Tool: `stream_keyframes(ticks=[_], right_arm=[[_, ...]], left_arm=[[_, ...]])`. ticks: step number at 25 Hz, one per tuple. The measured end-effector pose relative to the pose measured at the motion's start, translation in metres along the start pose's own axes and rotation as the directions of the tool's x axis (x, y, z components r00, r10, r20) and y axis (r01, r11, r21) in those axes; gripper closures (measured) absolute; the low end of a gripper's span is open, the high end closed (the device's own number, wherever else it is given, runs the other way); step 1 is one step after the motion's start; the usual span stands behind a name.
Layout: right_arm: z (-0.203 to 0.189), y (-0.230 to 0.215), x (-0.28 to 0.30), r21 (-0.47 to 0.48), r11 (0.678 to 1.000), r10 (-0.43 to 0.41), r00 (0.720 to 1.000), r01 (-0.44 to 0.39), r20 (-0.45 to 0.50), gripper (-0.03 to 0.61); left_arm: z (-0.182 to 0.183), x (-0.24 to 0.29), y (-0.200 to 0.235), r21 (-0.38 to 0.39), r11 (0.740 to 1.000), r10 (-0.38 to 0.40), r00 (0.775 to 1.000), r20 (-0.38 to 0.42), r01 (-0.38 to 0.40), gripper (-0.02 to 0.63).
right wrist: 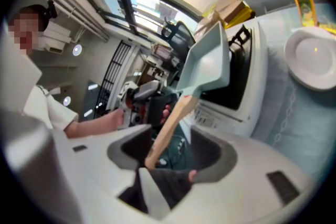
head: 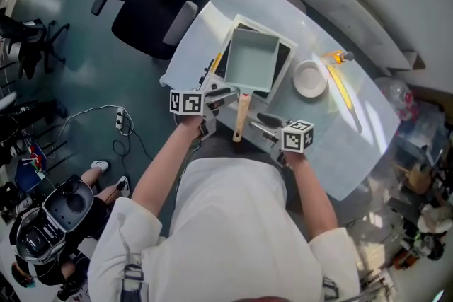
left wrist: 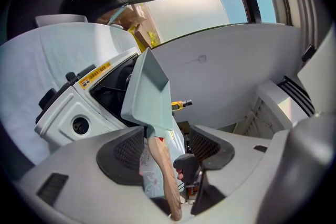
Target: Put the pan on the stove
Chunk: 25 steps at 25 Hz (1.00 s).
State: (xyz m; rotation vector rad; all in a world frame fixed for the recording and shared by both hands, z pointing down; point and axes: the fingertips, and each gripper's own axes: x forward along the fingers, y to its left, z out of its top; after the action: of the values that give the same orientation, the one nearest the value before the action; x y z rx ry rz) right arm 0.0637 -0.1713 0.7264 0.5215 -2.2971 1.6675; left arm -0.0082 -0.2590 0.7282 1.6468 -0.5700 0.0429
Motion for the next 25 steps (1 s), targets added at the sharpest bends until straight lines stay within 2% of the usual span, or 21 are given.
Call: stream_keyframes(ticks=[4,8,17,20,25], right_arm=[[0.010,0.008,-0.016,-0.062,0.997,-0.039,0.999,0.041,0.030,0.336],[0.021,0.014,-0.033,-0.161,0.983,-0.076,0.994,0.087,0.075,0.406],[0.032,0.051,-0.056,-0.289,0.949,-0.087,0.984,0.129,0.153,0.503],[0.036,0.063,-0.062,-0.337,0.930,-0.093,0.981,0.147,0.169,0.516],[0.032,0.088,-0.066,-0.388,0.907,-0.088,0.975,0.163,0.203,0.532]], left_arm=[[-0.004,-0.014,-0.015,0.049,0.998,0.025,0.999,0.028,-0.026,0.330],[-0.005,-0.025,-0.036,0.117,0.992,0.038,0.997,0.070,-0.046,0.343],[-0.014,-0.056,-0.090,0.299,0.949,0.048,0.984,0.169,-0.097,0.486],[-0.015,-0.063,-0.101,0.335,0.935,0.048,0.980,0.194,-0.113,0.538],[-0.024,-0.081,-0.115,0.380,0.915,0.053,0.975,0.215,-0.134,0.574]])
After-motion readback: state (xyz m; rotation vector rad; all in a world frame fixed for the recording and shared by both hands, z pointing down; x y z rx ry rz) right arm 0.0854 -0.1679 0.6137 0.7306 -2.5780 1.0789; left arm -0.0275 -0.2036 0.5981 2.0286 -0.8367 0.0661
